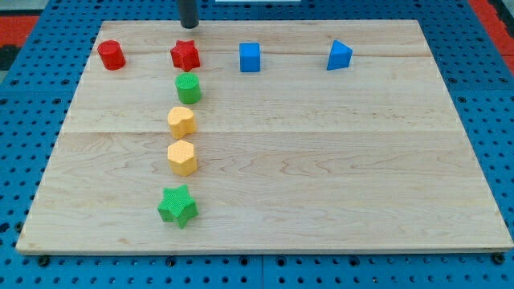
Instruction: Nudge the red star down a bit
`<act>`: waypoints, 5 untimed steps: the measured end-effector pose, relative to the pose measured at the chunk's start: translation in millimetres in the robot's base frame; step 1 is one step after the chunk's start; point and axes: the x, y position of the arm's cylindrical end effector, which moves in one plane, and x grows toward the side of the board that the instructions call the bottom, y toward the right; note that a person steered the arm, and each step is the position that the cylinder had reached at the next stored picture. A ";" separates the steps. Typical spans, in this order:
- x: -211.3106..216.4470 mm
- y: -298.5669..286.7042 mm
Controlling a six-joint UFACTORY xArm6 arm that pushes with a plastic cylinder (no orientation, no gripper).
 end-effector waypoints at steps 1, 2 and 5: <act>1.2 9.3; 1.6 21.9; 138.2 37.4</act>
